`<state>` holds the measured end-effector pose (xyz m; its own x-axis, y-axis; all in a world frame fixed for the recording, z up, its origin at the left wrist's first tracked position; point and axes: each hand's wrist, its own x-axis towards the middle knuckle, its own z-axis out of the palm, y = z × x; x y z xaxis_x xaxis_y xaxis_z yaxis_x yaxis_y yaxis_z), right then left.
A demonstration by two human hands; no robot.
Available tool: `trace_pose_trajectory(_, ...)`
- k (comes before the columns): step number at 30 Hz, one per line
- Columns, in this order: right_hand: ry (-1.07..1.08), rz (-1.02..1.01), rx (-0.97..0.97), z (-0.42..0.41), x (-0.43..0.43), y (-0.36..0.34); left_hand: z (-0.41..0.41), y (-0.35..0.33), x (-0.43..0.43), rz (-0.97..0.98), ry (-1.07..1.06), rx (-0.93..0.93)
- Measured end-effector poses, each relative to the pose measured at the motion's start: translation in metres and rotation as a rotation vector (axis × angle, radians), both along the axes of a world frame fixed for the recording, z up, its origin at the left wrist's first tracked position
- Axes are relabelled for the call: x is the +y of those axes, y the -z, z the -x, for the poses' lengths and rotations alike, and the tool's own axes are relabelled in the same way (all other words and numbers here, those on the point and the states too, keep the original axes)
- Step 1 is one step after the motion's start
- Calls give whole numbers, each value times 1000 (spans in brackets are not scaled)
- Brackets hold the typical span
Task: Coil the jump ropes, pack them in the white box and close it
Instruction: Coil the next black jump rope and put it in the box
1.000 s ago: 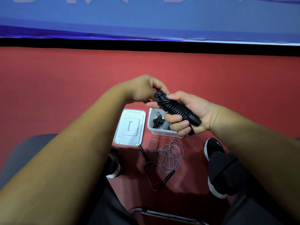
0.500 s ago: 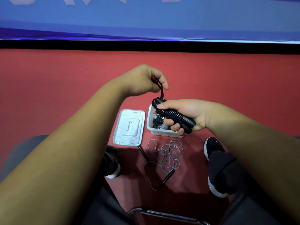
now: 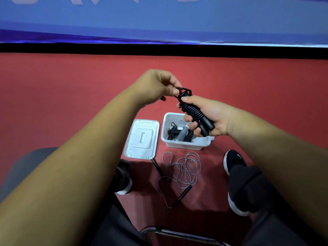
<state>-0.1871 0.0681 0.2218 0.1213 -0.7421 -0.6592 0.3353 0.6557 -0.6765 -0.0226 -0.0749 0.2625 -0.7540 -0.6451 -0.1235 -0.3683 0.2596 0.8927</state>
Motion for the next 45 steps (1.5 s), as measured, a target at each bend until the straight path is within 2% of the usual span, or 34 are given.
trace_pose_trajectory(2, -9, 26, -76, 0, 2, -5, -2, 0, -1, -41, -27, 30)
trace_pose_trajectory(5, -27, 71, -183, 0, 5, -10, -4, -1, -3, -234, -44, 91)
trace_pose_trajectory(10, -26, 127, -298, -1, 9, -17, -2, 1, 2, -423, -10, 188)
trace_pose_trajectory(16, -7, 130, -393, -1, 11, -23, 3, 4, 6, -460, 34, 320)
trace_pose_trajectory(21, 45, 96, -363, -4, 13, -24, 6, 4, 8, -400, 19, 284)
trace_pose_trajectory(27, 158, 115, -216, -12, 11, -27, 8, 4, 8, -409, -97, 315)
trace_pose_trajectory(34, 29, 49, -187, -2, 8, -20, 8, 9, 9, -427, -154, 261)
trace_pose_trajectory(45, 79, -43, -83, -5, 9, -20, 6, 7, 9, -497, -65, 175)
